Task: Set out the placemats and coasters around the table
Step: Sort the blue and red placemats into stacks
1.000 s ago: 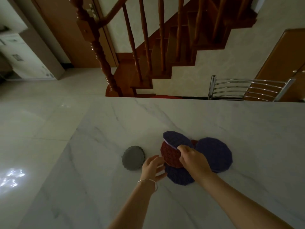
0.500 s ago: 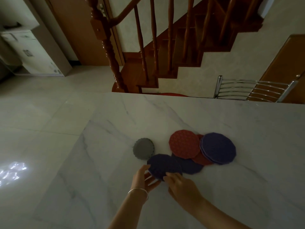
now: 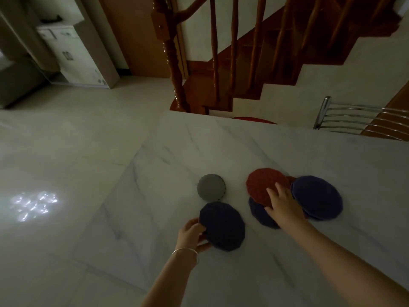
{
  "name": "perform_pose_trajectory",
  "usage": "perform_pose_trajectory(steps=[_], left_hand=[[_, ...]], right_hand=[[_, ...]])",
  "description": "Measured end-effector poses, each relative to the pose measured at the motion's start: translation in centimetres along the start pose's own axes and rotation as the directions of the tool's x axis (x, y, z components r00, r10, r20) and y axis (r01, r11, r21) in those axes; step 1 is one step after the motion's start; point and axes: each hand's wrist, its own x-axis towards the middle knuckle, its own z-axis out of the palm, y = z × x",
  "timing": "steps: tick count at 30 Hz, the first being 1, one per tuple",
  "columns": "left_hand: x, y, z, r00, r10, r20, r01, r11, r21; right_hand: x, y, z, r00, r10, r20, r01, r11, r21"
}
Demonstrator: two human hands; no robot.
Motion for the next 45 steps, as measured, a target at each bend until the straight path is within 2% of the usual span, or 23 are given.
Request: perform_pose_trajectory(steps=[4,8,12,15,18,20,22,25,27,32,37,39,40,42,45], left_hand=[[-0.2,0.3,-0.8,1.000,0.025,-0.008,-0.025,1.000,-0.015],[-0.4,0.6,-1.0,1.000,0.018,0.000,-0.018,0.999,-0.042],[-0.2,0.6,-1.0,1.000,0.010,-0.003,-0.010,0.998,-0.058],[-0.2,0.6,-1.0,1.000,0.013,-0.004,-0.014,0.998,-0.061],[-0.2,0.6,-1.0,1.000,-0.005,-0.002,0.005,0.997,-0.078],[-0.2,0.5,-0.9,1.000,-0.014,-0.002,0.014,0.994,-0.109],[-0.2,0.4,-0.8,1.000,-0.018,-0.004,0.017,0.992,-0.125],[-0.2,0.1,-0.5,0.999,-0.044,-0.009,0.042,0.987,-0.156],[0.0,0.0,-0.2,0.998,-0.057,-0.024,0.052,0.984,-0.172],[0.5,0.2,0.1,0.999,-0.044,-0.017,0.042,0.992,-0.122],[1.0,0.0,0.1,1.000,0.028,0.012,-0.028,0.999,-0.026],[1.2,0.0,0.0,1.000,0.024,0.008,-0.024,1.000,-0.020],[1.4,0.0,-0.1,1.000,0.023,0.009,-0.023,1.000,-0.018],[1.7,0.0,-0.2,1.000,0.025,0.009,-0.025,1.000,-0.019],[2.1,-0.1,-0.2,1.000,0.027,-0.001,-0.027,1.000,-0.011]], right_hand=[[1.0,0.5,0.6,0.996,-0.063,0.070,0.072,0.988,-0.140],[1.2,0.8,0.5,0.975,-0.212,0.061,0.219,0.902,-0.371],[1.5,1.1,0.6,0.946,-0.325,-0.004,0.290,0.850,-0.439],[1.2,0.6,-0.9,0.953,-0.262,-0.150,0.189,0.906,-0.379],[-0.2,-1.5,-3.2,0.928,-0.160,-0.337,0.136,0.986,-0.095],[-1.6,-3.2,-3.8,0.825,-0.187,-0.534,0.196,0.980,-0.040],[-3.7,-5.0,-3.6,0.758,-0.266,-0.596,0.292,0.955,-0.055],[-7.0,-7.4,-0.7,0.714,-0.409,-0.568,0.453,0.889,-0.071],[-8.6,-8.8,1.1,0.744,-0.464,-0.481,0.508,0.860,-0.045],[-9.8,-10.5,3.2,0.823,-0.444,-0.354,0.482,0.876,0.023],[-9.3,-9.4,3.3,0.817,-0.465,-0.342,0.527,0.842,0.114],[-8.2,-7.7,2.5,0.843,-0.398,-0.361,0.476,0.865,0.159],[-7.4,-6.4,2.0,0.867,-0.319,-0.382,0.406,0.897,0.173],[-5.5,-2.9,1.1,0.921,-0.085,-0.380,0.168,0.967,0.192],[-3.6,3.2,0.4,0.939,0.233,-0.252,-0.183,0.961,0.205]])
